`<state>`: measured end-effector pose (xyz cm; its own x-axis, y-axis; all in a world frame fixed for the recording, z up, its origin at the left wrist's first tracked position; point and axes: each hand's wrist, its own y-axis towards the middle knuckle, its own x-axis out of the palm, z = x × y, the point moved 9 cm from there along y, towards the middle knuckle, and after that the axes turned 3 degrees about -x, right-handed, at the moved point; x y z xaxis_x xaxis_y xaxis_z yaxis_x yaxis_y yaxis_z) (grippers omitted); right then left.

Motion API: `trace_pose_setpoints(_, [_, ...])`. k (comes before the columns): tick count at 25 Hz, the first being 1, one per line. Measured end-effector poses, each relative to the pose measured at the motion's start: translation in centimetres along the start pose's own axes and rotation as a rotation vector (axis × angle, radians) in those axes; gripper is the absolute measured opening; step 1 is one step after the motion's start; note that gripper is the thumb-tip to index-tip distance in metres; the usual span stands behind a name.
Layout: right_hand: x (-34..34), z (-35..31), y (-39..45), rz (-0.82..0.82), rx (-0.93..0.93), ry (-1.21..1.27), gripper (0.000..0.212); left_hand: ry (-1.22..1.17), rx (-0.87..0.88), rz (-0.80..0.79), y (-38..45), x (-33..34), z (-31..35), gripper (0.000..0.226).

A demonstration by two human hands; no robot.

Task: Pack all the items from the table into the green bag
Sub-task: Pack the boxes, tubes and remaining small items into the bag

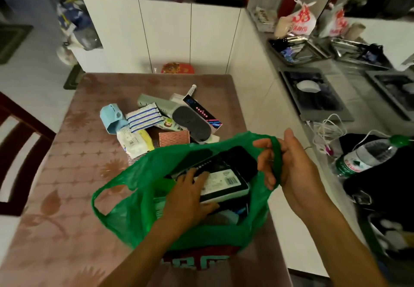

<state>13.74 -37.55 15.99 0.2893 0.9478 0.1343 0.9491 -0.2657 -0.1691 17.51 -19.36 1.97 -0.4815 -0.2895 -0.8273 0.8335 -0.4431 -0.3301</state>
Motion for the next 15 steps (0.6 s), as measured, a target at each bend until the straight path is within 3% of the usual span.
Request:
trace_pose_setpoints(3, [2.6,0.1,0.6,-0.06,-0.02,-0.184,0.054,0.116,-0.011,0.176,-1.4,-1.7,1.1,0.084])
trace_pose_setpoints(7, [5.2,2.7,1.5,-0.086,0.02,-0.31,0.045,-0.27,0.152,0.665,-4.9,-12.7,-0.6,0.031])
trace_pose_setpoints(9, [5.8,3.8,2.2,-0.068,0.045,-0.292,0.043,-0.386,0.0,0.823,-3.3,-15.8,-7.1,0.015])
trace_pose_setpoints(10, [6.2,4.1,2.5,-0.055,0.055,-0.287,0.043,-0.357,-0.118,0.828,-1.4,-16.0,-10.9,0.017])
trace_pose_setpoints(11, [6.6,4.3,2.8,-0.043,0.059,-0.281,0.042,-0.271,-0.241,0.744,1.2,-15.2,-14.7,0.029])
trace_pose_setpoints(13, [7.2,4.6,3.4,-0.011,0.069,-0.275,0.041,0.015,-0.392,0.337,7.2,-11.1,-20.5,0.061])
trace_pose_setpoints(15, [6.5,5.3,3.4,0.037,0.097,-0.281,0.042,0.222,-0.363,0.035,11.7,-7.0,-23.3,0.082])
